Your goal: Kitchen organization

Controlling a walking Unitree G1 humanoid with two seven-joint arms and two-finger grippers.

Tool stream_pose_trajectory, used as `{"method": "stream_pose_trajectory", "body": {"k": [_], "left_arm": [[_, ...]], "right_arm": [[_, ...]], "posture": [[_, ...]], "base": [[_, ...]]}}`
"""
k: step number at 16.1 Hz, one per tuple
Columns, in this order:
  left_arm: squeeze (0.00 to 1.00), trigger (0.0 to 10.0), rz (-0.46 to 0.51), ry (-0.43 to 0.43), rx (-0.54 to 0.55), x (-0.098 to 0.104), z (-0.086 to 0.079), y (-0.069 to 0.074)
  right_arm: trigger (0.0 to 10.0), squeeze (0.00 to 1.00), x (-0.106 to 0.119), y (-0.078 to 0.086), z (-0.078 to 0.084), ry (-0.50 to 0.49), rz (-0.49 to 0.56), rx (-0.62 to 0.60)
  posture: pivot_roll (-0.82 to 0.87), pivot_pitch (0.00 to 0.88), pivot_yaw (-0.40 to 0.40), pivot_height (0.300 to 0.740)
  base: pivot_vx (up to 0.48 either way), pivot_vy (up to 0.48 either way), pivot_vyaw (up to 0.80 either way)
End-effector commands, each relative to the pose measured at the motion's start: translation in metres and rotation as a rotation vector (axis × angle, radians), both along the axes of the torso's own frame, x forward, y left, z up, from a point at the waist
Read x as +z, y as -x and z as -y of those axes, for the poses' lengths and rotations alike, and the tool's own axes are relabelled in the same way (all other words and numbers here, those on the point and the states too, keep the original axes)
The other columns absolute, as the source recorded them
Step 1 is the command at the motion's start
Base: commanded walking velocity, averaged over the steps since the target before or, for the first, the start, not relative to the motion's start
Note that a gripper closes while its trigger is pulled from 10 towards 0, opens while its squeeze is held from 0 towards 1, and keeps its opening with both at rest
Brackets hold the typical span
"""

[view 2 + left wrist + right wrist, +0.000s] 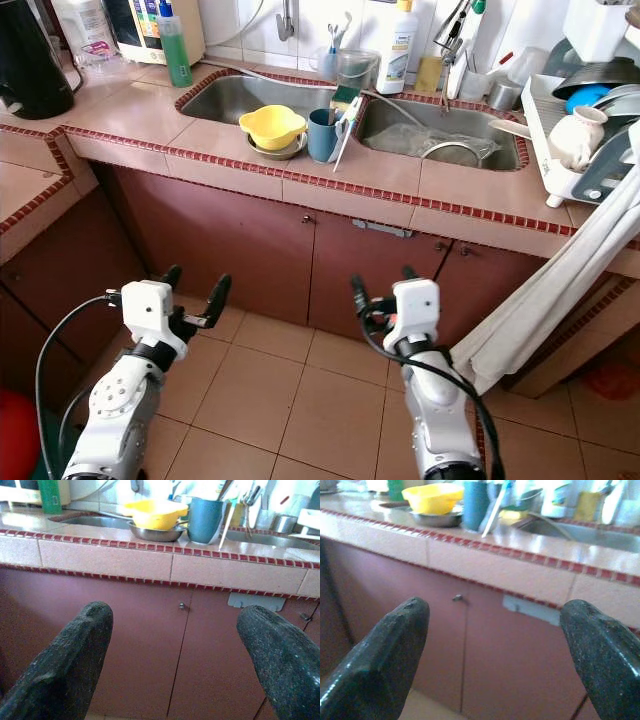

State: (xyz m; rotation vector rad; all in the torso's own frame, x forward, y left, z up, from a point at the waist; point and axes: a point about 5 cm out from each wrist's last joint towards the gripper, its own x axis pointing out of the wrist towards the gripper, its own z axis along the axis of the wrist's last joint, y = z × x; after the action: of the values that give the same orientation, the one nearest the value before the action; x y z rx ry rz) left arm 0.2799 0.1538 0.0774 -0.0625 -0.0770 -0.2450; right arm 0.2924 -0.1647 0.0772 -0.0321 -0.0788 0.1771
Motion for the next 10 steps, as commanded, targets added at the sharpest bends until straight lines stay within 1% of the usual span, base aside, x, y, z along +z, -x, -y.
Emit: {"method": "stream_pose_trajectory", "body": {"k": [1,3,8,10], "left_arm": [[1.0,10.0,-0.001,0.015,0.011,0.004,-0.002,0.0],[1.0,10.0,-0.012,0.034,0.02,0.006,-0.003,-0.003],[1.0,10.0,-0.019,0.005,0.006,0.006,-0.001,-0.008],[1.0,10.0,-0.026,0.006,0.0,0.008,0.0,-0.011]], "right_arm": [[10.0,1.0,0.01,-0.002,0.005,-0.01,0.034,-0.034],[10.0,1.0,0.009,-0.003,0.007,-0.005,0.034,-0.036],[10.0,1.0,0.014,-0.008,0.004,-0.005,0.054,-0.027],[10.0,1.0,0.016,-0.011,0.002,-0.009,0.062,-0.004]], "posture": [[-0.06,0.0,-0.01,0.74],[-0.05,0.0,-0.01,0.74],[-0.05,0.0,-0.013,0.74],[-0.05,0.0,-0.012,0.74]], "base": [[0.0,0.0,0.0],[0.0,0.0,0.0],[0.0,0.0,0.0],[0.0,0.0,0.0]]}}
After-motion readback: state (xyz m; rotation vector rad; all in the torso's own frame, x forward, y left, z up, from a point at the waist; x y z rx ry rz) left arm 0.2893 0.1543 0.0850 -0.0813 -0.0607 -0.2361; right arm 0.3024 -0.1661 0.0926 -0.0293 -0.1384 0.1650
